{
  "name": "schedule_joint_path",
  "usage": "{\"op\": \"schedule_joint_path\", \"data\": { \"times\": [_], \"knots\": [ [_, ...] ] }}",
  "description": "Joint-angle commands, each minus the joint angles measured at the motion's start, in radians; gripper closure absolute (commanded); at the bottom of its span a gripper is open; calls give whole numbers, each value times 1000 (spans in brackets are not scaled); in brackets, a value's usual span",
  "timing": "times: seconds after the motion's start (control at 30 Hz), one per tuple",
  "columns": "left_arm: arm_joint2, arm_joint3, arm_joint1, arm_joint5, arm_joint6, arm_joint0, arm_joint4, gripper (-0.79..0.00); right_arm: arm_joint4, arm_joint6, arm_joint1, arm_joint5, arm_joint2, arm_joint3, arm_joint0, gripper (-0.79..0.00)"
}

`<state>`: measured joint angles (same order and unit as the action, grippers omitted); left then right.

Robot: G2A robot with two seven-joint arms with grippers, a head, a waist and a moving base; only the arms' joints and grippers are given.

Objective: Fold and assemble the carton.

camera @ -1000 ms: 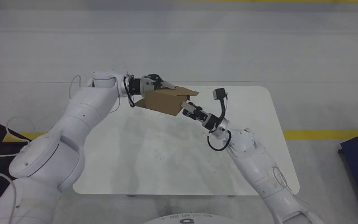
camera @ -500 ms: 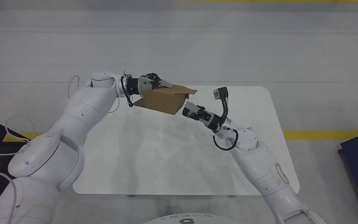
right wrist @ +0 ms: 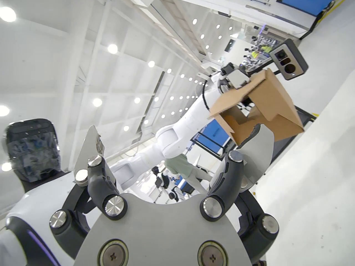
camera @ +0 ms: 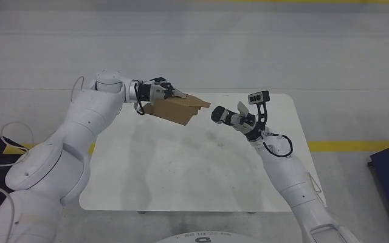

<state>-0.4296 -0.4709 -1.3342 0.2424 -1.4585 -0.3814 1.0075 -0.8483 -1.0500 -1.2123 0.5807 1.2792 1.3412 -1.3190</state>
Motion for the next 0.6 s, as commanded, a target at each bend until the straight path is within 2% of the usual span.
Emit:
{"op": "schedule_joint_path", "data": {
  "times": [0.0, 0.27, 0.57],
  "knots": [
    [-5, -7, -1, -1, -9, -3, -12, 0, -26, -20, -2, -34, -5, -33, 28, -785],
    [-40, -26, -4, -11, -19, -14, -18, 0, -120, -79, -24, -107, -76, -97, 92, -785],
    [-67, -11, -4, 6, -15, -20, 4, 0, -111, -103, -28, -128, -88, -121, 119, -785]
  ]
}}
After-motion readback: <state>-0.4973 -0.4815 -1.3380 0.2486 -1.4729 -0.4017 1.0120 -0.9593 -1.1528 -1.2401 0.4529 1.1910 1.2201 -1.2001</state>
